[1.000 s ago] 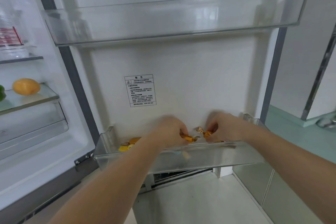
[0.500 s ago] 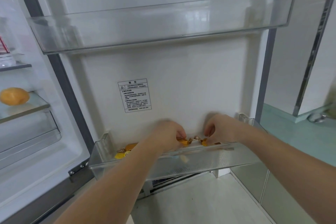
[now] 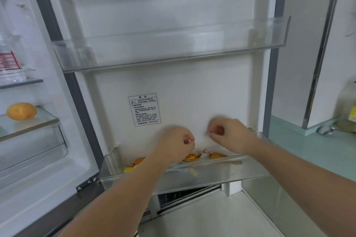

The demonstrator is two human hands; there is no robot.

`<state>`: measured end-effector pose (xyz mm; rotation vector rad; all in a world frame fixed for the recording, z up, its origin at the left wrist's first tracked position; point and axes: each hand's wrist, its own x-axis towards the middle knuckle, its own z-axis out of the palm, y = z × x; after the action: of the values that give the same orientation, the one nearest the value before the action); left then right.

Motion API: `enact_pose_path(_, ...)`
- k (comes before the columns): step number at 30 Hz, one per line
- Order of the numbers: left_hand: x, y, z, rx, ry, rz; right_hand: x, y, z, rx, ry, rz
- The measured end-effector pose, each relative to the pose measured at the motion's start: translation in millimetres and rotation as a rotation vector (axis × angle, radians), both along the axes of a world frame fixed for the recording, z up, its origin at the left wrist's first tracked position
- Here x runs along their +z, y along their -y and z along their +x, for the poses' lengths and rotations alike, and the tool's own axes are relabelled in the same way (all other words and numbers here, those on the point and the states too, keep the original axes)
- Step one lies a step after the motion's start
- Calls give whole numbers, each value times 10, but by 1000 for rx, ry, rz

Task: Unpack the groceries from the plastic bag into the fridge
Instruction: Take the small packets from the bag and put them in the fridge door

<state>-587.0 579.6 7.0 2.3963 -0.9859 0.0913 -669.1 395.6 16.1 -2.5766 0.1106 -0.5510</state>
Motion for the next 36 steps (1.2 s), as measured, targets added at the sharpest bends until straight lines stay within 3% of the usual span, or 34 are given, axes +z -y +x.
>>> enact_pose_path(6, 249, -112, -165, -98, 121, 57, 267, -54, -618, -126, -81, 27)
enact_pose_path(10, 283, -40, -423, -222, 130, -57, 301, -189, -1237, -344, -107, 14)
enact_pose_path(15, 160, 64, -938, -450, 259, -118, 128, -466, -2196, -639, -301, -97)
enact_pose_path(18, 140, 170, -1353, -534, 206, -147, 110, -650, -2860, -778, -328, -80)
enact_pose_path(26, 353, 624, -2830, -901, 205, -31, 352, -1040, -4717, -1192, -209, -36)
enact_pose_path(36, 433, 1036, -5195, -1261, 215, 25, 299, -1470, -6661, -1498, -134, 76)
